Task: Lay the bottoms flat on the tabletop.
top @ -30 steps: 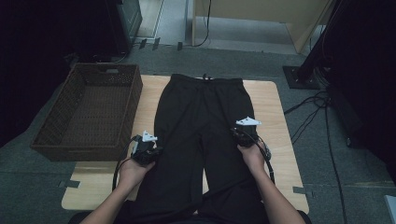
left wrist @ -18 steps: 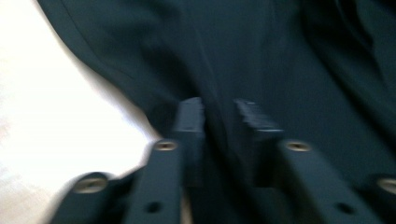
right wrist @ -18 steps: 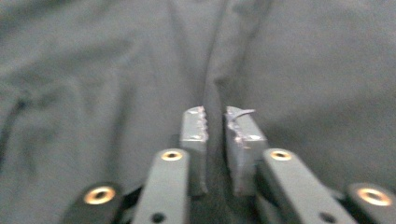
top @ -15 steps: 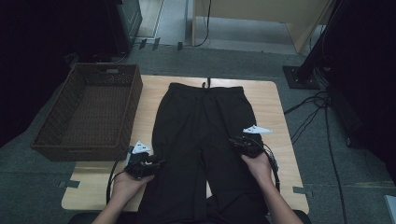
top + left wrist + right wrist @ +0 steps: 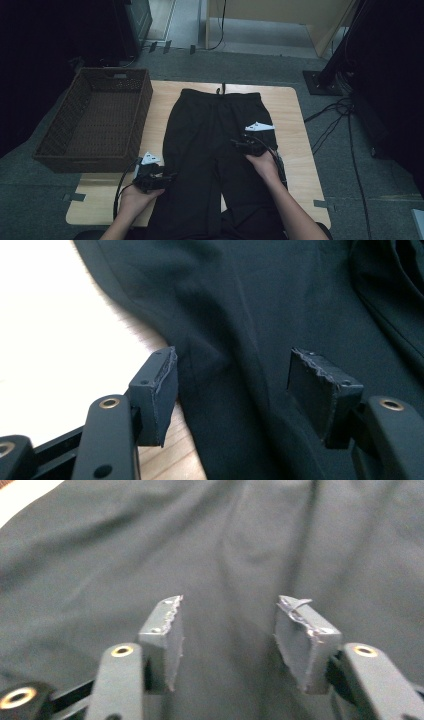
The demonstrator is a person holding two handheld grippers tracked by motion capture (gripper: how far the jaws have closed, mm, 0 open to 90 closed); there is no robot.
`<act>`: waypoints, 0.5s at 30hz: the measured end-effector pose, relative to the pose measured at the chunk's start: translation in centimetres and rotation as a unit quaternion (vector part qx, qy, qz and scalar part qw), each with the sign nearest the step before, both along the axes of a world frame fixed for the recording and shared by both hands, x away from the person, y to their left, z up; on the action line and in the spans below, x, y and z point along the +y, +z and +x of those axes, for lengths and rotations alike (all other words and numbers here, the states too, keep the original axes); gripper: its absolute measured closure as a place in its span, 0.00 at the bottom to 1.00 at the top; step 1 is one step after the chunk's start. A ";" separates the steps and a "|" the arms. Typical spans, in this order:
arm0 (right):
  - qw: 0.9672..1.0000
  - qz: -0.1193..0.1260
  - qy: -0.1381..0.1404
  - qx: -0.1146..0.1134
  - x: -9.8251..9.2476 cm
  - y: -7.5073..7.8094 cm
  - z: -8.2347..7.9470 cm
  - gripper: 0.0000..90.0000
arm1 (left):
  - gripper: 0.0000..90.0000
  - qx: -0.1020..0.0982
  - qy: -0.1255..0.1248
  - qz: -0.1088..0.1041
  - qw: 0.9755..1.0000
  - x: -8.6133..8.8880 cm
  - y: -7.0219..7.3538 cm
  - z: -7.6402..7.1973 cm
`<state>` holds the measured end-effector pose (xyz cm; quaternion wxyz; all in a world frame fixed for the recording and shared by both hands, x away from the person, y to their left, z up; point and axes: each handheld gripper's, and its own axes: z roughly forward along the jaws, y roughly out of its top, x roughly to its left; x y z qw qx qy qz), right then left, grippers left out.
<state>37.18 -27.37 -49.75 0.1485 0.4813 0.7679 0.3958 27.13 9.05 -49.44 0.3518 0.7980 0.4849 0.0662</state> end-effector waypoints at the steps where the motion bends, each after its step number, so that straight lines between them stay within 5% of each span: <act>1: 1.000 -0.006 0.000 0.000 0.3 0.1 0.4 0.53 | 0.41 0.002 0.001 -0.001 1.000 0.1 0.0 0.0; 15: 0.999 -0.022 0.027 0.000 5.6 0.8 4.6 0.51 | 0.41 0.000 0.006 0.008 1.000 0.4 -0.2 -1.1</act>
